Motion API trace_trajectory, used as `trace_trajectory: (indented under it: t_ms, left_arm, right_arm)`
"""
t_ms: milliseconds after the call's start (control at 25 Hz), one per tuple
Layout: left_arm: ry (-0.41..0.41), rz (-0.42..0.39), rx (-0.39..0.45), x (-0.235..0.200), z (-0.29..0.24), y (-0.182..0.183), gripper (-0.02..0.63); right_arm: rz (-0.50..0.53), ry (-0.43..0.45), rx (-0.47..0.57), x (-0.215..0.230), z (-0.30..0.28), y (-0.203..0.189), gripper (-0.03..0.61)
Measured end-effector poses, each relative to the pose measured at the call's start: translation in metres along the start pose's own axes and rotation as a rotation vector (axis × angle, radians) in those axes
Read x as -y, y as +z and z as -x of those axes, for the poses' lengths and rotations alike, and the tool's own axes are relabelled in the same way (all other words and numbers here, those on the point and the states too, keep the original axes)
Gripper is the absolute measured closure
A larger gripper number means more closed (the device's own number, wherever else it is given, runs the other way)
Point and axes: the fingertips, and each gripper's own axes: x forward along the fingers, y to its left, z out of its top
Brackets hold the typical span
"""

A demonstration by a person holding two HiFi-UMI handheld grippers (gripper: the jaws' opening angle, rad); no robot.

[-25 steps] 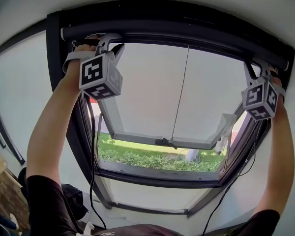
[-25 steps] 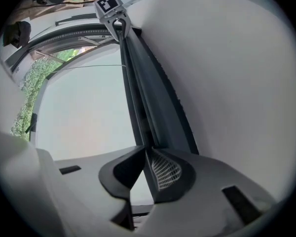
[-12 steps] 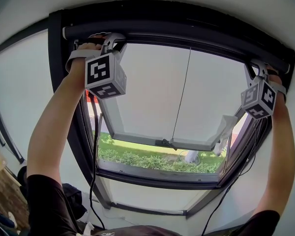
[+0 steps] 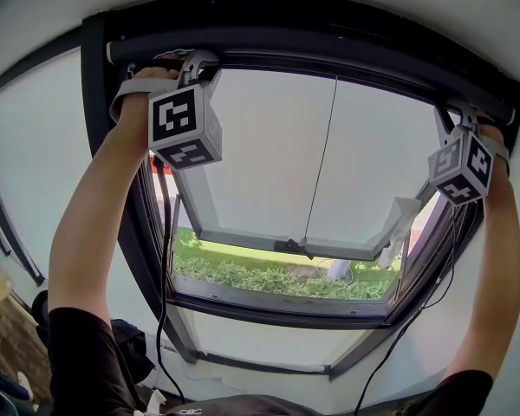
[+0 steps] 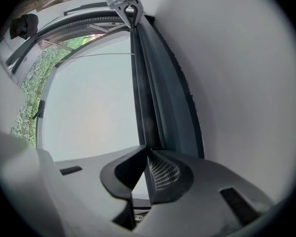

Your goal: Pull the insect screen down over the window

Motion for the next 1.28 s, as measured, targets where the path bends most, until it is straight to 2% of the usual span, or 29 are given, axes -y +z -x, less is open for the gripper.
trace_trajectory:
  t_ms: [440, 720, 1280]
  left_arm:
    - [-0.078, -0.028, -0.011, 0.019, 0.004, 0.000, 0.591]
    - [-0.205, -0.030, 0.002, 0.063, 0.020, -0.003, 0.591]
    - [-0.360, -0.048, 0.031, 0.138, 0.048, -0.001, 0.603]
  right_arm:
    - [0.065, 0.088, -0.019, -0.018, 0.005, -0.001, 0.555]
    - [0.075, 0.176, -0.018, -0.057, 0.017, -0.009, 0.557]
    - [0.107, 0.356, -0.040, -0.134, 0.041, -0.024, 0.558]
